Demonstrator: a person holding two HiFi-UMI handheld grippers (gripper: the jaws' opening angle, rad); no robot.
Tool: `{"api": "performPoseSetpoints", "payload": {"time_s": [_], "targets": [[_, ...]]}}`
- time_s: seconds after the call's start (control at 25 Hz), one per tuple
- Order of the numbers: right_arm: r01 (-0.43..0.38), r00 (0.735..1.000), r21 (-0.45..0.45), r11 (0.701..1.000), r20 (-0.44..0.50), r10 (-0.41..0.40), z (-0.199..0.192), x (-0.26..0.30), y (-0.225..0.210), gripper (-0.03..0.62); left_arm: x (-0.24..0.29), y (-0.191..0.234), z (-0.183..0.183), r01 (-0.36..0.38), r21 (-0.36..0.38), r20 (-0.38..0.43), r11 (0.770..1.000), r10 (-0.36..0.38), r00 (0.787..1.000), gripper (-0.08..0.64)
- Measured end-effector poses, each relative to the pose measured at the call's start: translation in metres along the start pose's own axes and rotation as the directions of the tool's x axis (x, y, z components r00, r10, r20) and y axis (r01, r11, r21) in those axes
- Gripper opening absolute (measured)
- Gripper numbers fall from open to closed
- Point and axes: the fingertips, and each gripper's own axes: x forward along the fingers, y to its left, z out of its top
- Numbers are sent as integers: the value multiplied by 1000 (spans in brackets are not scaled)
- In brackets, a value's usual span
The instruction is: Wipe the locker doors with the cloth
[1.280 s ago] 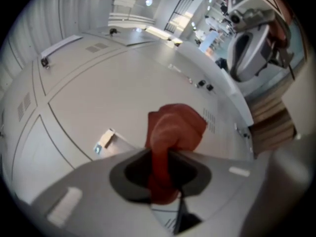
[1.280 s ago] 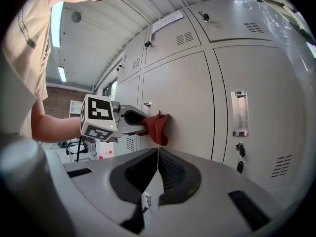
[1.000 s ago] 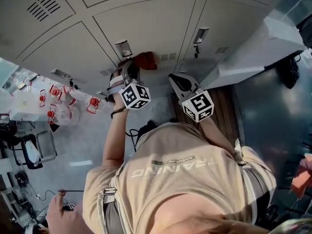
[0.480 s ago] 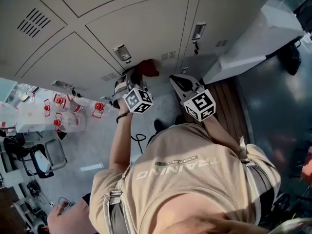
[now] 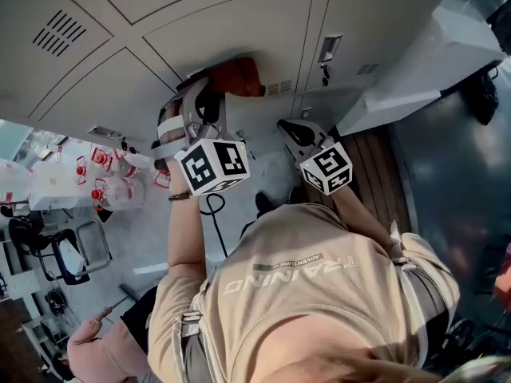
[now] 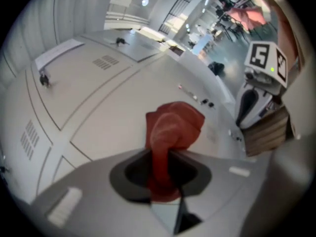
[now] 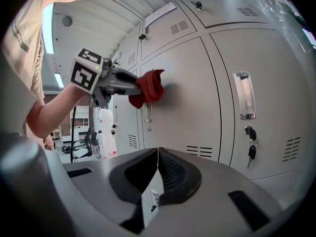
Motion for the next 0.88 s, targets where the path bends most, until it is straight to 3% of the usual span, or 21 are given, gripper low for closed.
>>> {"api": "performPoseSetpoints", "payload": {"time_s": [0.2, 0.32, 0.44, 0.64, 0.76, 0.88], "targets": [[11, 1000, -7, 1000, 25, -11, 7, -4, -3, 15, -11, 65, 37, -137, 49, 57, 989, 135, 989, 83], [30, 999, -1, 1000, 33, -30, 8, -7, -9, 15, -16, 93, 60, -185, 68, 97, 980, 178, 979, 83], [54, 998, 9, 999, 44, -54, 9, -9, -16, 15, -17, 108, 77, -221, 89, 125, 971, 209, 970, 83], [83, 995, 19, 996, 45, -84, 8, -12, -25, 15, -3, 114, 75, -293, 91, 104, 952, 283, 953, 81], [95, 995, 23, 995, 29, -95, 4, -15, -31, 15, 5, 97, 69, -265, 80, 101, 961, 256, 961, 81], [102, 995, 33, 994, 18, -103, -1, -16, -35, 15, 20, 60, 54, -173, 73, 78, 982, 168, 983, 81]]}}
